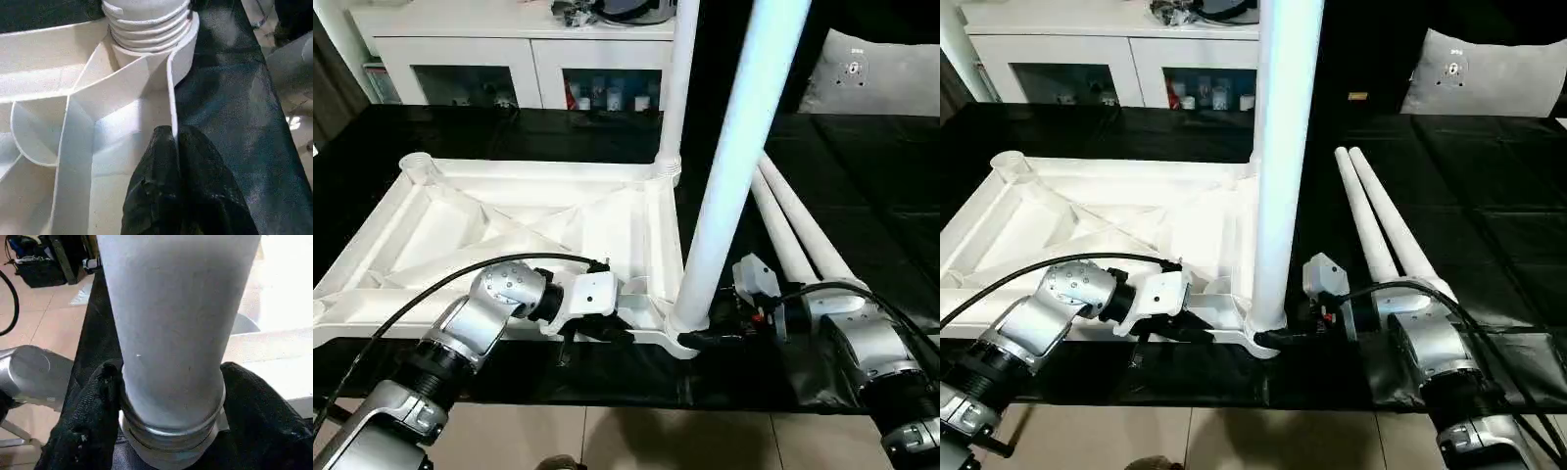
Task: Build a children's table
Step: Rotate leg to tighten
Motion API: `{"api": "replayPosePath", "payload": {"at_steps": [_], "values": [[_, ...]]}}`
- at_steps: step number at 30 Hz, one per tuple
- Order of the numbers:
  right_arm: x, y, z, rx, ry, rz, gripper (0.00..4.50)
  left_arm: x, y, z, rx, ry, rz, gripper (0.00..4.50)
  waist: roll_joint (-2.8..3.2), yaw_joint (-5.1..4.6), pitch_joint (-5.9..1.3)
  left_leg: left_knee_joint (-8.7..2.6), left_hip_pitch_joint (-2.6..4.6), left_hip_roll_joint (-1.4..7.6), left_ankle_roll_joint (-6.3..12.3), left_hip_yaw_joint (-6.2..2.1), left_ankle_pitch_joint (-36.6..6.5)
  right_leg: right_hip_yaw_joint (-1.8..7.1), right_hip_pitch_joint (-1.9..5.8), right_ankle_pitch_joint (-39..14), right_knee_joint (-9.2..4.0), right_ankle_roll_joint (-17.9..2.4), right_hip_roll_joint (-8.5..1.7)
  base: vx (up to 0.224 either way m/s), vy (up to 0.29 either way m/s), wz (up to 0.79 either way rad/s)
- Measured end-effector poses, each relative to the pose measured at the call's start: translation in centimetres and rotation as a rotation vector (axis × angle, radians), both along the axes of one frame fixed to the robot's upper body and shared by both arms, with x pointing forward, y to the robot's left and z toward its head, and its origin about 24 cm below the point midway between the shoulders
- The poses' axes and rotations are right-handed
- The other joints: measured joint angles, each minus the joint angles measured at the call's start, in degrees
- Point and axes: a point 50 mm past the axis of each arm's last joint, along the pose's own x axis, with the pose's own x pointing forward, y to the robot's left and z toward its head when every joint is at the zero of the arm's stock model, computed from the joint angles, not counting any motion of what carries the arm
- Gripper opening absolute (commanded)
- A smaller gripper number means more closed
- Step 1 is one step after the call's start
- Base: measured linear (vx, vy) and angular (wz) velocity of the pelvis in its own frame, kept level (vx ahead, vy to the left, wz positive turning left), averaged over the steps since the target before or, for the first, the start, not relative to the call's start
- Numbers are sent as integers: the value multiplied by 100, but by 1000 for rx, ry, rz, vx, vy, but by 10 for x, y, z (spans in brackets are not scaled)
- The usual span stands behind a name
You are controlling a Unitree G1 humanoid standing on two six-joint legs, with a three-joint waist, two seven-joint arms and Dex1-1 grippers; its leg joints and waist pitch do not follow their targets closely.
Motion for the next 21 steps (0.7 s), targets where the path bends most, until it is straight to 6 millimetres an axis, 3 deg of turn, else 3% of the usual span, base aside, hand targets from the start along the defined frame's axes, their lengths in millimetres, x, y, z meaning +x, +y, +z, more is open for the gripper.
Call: {"api": "replayPosePath", "payload": {"at_steps": [3, 6, 13, 19, 21], "values": [[0, 4, -4, 31, 17, -49, 267, -2, 0, -1, -22, 20, 58, 0, 2, -22, -2, 0, 15, 0, 0, 2, 1, 5, 6, 1, 8, -2, 0, 0, 0, 0], [6, 9, -9, 60, 22, -187, 267, 0, 0, -4, -43, 18, 183, 0, -9, -107, 2, 4, 40, -2, -1, 2, 1, 13, 22, 7, 17, -11, 0, 0, 0, 0], [31, 27, -21, 126, -6, -651, 266, 13, -31, -9, -94, -38, 493, 0, -5, -350, -4, -6, 48, -9, -8, 5, 5, 25, 15, 19, 2, 0, 1, 0, 0, 0], [44, 39, -21, 138, -11, -881, 266, 21, -52, -10, -106, -73, 632, 0, 38, -344, -30, -10, 39, -10, -8, 5, 6, 24, 11, 23, -5, -5, 1, 0, 0, 0], [44, 38, -21, 141, -16, -883, 321, 21, -53, -9, -106, -76, 633, 0, 52, -335, -39, -13, 34, -10, -8, 5, 5, 22, 12, 20, -16, -1, 1, 0, 0, 0]]}}
